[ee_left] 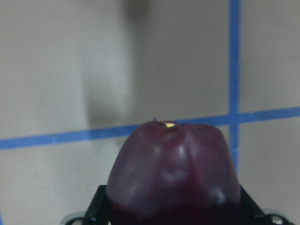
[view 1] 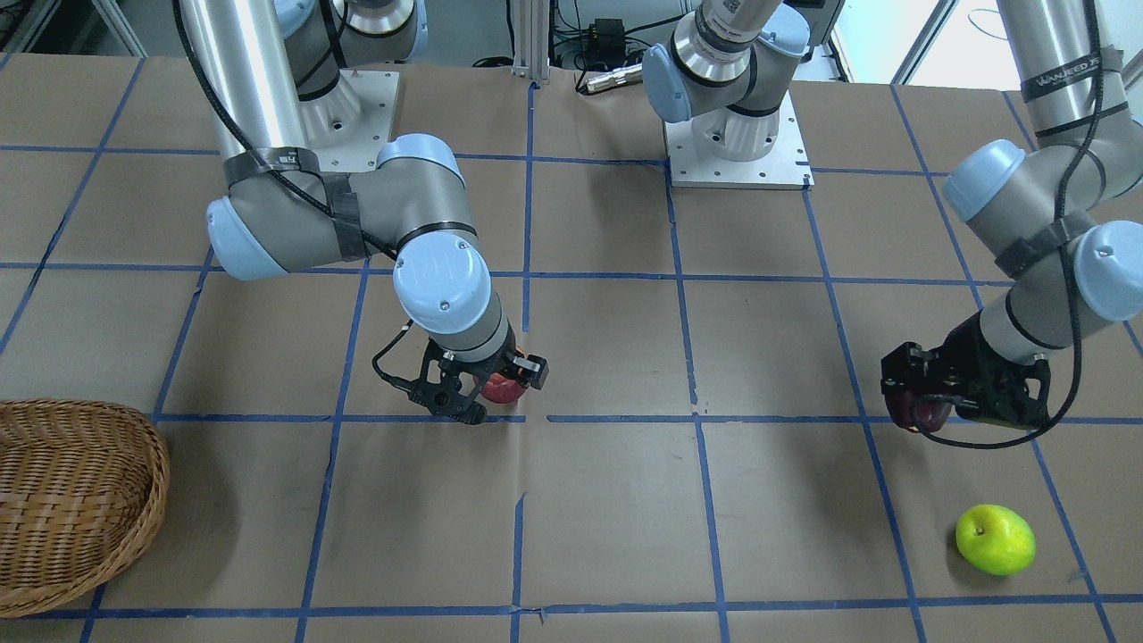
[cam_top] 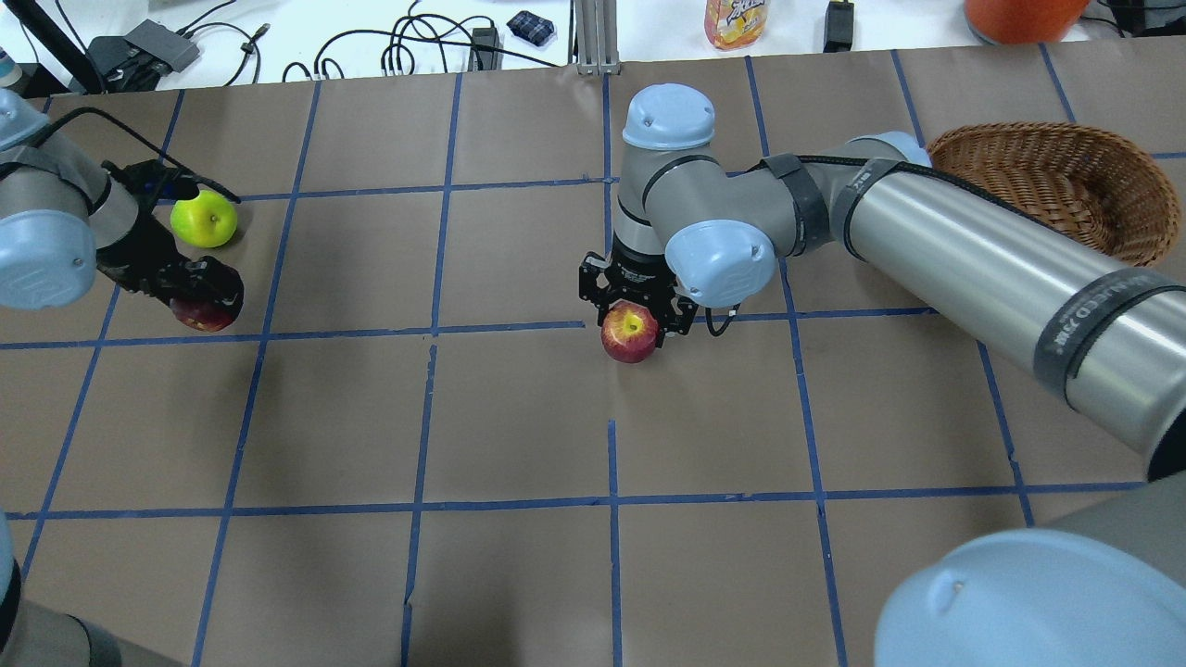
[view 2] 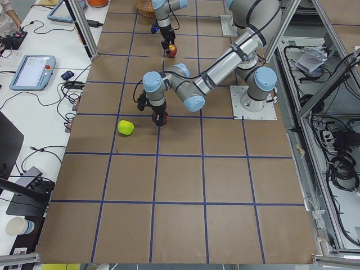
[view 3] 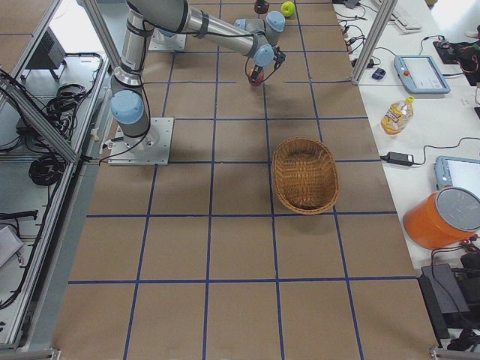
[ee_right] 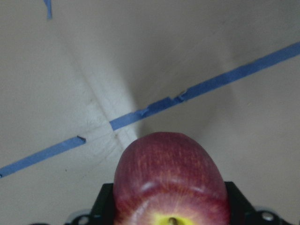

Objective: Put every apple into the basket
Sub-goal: 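Grasp the red-and-yellow apple with the right gripper while the left grasps the dark red apple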

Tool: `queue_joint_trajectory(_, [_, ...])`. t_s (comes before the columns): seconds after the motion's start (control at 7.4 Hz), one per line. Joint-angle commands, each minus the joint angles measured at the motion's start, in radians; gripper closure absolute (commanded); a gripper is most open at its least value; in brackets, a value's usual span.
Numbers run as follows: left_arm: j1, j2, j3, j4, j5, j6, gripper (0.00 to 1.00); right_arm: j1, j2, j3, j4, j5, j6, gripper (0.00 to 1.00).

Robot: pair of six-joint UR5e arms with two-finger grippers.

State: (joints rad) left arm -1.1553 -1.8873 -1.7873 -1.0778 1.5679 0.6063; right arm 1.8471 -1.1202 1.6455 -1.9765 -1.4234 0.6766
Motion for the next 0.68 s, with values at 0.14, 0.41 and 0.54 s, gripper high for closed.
queue_joint_trajectory(0.14, [-0.252, 0.020, 0.023, -0.001, -0.072, -0.217, 1.00, -0.260, -0.124, -0.061, 0.131, -0.068, -0.278, 1.00])
queue_joint_trajectory(0.41, [-0.442, -0.013, 0.031, 0.018, -0.098, -0.466, 1.00, -0.435, -0.121, -0.163, 0.206, -0.127, -0.493, 1.00])
queue_joint_trajectory(0.54, [-0.549, -0.019, 0.029, 0.041, -0.106, -0.641, 1.00, -0.503, -0.113, -0.191, 0.209, -0.178, -0.603, 1.00])
